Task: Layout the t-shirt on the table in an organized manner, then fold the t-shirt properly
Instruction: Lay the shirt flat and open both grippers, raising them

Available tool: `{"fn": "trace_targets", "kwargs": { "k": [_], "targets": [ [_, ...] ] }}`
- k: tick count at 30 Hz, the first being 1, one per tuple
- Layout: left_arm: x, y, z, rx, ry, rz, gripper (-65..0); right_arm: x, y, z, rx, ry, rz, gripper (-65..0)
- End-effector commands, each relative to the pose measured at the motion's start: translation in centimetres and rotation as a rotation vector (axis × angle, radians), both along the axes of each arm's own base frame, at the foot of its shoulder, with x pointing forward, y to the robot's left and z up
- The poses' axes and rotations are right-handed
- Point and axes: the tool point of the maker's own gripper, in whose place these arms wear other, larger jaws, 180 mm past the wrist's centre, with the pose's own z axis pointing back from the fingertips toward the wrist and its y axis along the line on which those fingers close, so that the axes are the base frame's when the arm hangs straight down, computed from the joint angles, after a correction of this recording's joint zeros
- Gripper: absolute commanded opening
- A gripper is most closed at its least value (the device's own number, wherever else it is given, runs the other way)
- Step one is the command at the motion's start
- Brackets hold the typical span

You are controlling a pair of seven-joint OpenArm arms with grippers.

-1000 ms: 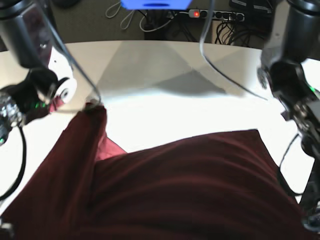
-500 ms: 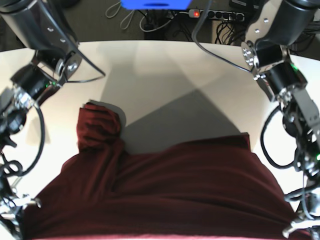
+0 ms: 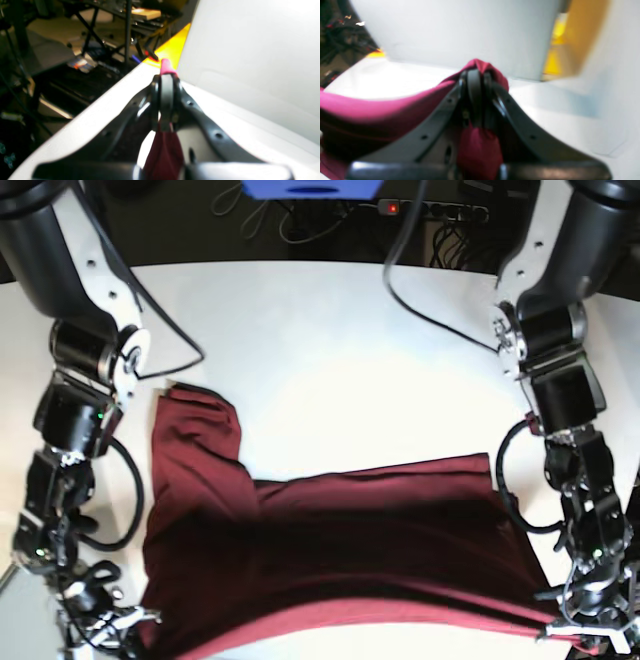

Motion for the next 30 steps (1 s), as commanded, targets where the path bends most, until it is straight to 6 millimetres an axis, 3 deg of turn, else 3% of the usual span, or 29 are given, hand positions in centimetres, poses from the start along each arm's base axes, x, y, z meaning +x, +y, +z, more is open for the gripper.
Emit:
{"fn": "trace_targets", "kwargs": {
  "k": [1, 5, 9, 14, 17, 20, 24, 30],
  "targets": [
    [0.7, 0.7, 3.2, 0.022, -0.078, 0.016, -65.0, 0.9, -0.5, 3.5, 0.023, -0.091, -0.006, -65.0],
    [2.4, 0.9, 1.0, -0.013, -0.03, 0.018, -65.0, 2.7, -0.1, 1.5, 0.067, -0.046, 0.006, -65.0],
    [4.5, 0.9, -1.2, -0.055, 0.023, 0.018, -64.2, 4.5, -1.0, 1.3, 0.11, -0.036, -0.049, -62.9],
    [5.6, 1.3, -4.5, -0.099, 0.093, 0.027, -50.9, 5.3, -2.0, 0.9, 0.073, -0.017, -0.128, -45.5],
    [6.1, 1.1, -4.1, -0.097, 0.07, 0.031, -44.5, 5.4, -3.5, 0.2, 0.02, 0.008, -0.207, -35.3],
    [6.5, 0.6, -3.8, -0.097, 0.062, 0.024, -43.4, 5.3, -3.7, -0.2, 0.014, 0.014, -0.213, -30.6],
    [6.3, 1.0, -4.0, -0.101, 0.063, 0.03, -43.3, 4.4, -3.9, -2.6, 0.003, 0.049, -0.218, -30.7],
    [5.0, 2.6, -5.3, -0.09, 0.085, 0.058, -43.3, 0.8, -4.7, -6.7, -0.062, 0.062, -0.244, -30.7]
  ]
}}
